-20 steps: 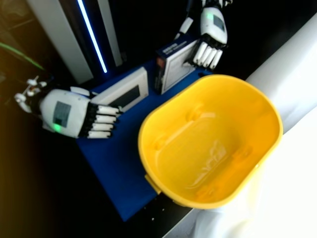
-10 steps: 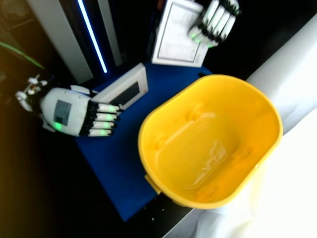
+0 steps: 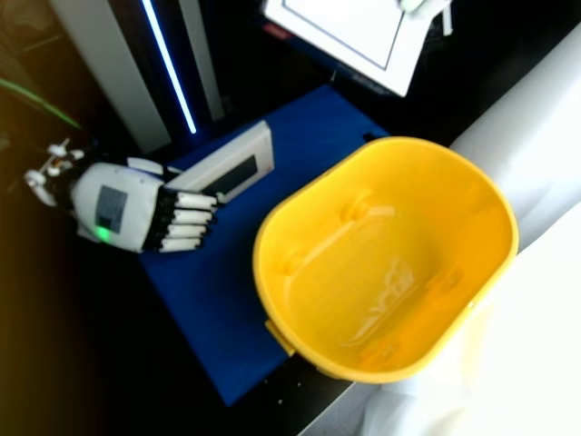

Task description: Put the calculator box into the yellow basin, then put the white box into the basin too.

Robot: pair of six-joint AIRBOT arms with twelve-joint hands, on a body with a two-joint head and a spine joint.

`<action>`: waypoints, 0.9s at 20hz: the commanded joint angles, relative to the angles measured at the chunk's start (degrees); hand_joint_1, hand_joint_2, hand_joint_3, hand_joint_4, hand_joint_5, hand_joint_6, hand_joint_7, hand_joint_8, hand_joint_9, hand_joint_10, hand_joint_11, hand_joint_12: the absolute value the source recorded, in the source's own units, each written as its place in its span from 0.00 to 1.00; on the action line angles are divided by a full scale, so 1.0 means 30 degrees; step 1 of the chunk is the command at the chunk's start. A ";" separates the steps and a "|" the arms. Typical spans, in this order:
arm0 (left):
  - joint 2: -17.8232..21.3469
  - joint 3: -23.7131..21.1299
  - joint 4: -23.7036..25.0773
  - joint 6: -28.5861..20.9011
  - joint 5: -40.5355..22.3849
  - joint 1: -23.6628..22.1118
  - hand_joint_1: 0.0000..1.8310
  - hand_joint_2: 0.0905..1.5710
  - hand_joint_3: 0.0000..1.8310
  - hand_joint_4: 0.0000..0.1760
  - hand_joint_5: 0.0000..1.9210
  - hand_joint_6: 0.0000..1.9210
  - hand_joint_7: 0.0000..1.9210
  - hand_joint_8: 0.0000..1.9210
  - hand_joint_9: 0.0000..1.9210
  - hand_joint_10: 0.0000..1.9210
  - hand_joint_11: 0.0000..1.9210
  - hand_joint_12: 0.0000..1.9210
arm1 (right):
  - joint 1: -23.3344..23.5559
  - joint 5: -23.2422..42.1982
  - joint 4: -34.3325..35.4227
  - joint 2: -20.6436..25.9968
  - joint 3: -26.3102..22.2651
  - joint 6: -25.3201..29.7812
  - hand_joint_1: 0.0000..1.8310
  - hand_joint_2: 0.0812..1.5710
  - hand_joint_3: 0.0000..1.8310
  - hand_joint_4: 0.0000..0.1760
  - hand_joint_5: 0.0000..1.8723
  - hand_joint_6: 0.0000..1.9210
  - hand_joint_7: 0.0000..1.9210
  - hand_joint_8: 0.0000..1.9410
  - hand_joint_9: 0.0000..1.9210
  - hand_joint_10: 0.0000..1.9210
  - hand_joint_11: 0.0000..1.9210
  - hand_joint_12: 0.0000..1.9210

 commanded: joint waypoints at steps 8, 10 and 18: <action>-0.1938 0.1910 0.0324 0.1223 0.2670 -0.4039 0.75 0.72 0.00 0.00 0.44 0.55 0.46 0.60 0.46 0.68 0.40 0.72 | 0.0242 -0.0367 0.0077 -0.0801 0.0413 0.0102 0.76 0.69 0.00 0.00 0.48 0.50 0.52 0.49 0.52 0.63 0.46 0.76; -0.2856 0.2808 0.0284 0.1670 0.4311 -0.4654 0.74 0.72 0.00 0.00 0.43 0.59 0.46 0.59 0.44 0.70 0.34 0.79 | 0.0259 -0.0298 0.0073 -0.0863 0.0446 0.0102 0.76 0.68 0.00 0.00 0.47 0.52 0.52 0.47 0.53 0.62 0.47 0.74; -0.8000 0.8356 -0.1070 0.2403 1.1291 -0.5107 0.74 0.73 0.00 0.00 0.40 0.64 0.44 0.63 0.43 0.72 0.33 0.82 | 0.0662 0.0262 -0.0303 -0.1161 0.0723 0.0102 0.75 0.71 0.00 0.00 0.46 0.49 0.48 0.58 0.49 0.70 0.48 0.80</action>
